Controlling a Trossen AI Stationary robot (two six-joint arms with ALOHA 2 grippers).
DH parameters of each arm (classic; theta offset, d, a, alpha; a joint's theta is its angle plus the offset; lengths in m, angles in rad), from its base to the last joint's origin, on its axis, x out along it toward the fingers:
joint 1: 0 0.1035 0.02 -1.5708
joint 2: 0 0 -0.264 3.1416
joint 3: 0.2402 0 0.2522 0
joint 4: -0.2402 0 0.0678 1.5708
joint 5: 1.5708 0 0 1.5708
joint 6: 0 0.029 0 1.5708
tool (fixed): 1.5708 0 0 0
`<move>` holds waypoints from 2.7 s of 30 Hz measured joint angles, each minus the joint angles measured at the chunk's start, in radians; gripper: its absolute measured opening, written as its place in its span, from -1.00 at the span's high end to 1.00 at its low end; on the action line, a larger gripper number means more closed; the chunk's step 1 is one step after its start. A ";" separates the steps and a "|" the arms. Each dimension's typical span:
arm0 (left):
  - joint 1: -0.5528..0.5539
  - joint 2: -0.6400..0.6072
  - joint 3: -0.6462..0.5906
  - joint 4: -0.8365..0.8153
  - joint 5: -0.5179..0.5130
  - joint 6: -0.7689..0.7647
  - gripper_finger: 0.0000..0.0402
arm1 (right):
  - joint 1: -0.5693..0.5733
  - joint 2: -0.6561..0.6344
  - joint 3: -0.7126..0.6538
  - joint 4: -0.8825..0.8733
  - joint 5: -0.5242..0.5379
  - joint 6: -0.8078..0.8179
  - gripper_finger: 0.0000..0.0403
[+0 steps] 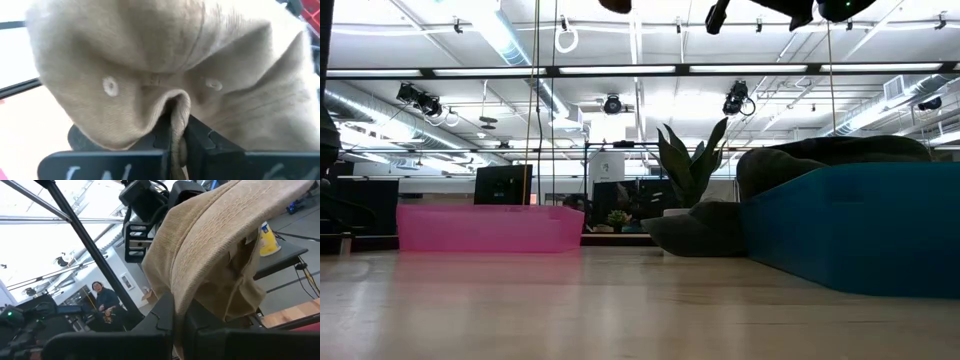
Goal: Pick & Place hat
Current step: Put the bottom brown cap into the pink bin
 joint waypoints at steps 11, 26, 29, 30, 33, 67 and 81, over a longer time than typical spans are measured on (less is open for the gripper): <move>-0.053 -0.099 0.001 0.224 -0.004 0.172 0.88 | -0.023 0.000 0.000 -0.007 -0.067 -0.004 0.97; -0.082 -0.089 0.000 0.410 0.217 0.259 0.88 | -0.026 0.000 0.000 -0.007 -0.034 -0.015 0.97; -0.082 -0.085 0.000 0.405 0.220 0.255 0.88 | -0.026 0.000 0.000 -0.005 -0.033 -0.014 0.92; -0.082 -0.086 0.001 0.396 0.221 0.260 0.88 | -0.026 0.000 0.000 -0.004 -0.038 -0.013 0.88; -0.083 -0.086 0.001 0.363 0.210 0.276 0.88 | -0.027 0.000 0.000 -0.010 -0.063 -0.019 0.65; -0.081 -0.143 0.001 -0.157 -0.045 0.190 0.88 | -0.267 -0.179 -0.001 -0.551 -0.389 -0.241 -0.63; -0.081 -0.175 -0.156 -0.220 -0.174 0.134 0.88 | -0.268 -0.211 -0.001 -0.626 -0.379 -0.292 -0.60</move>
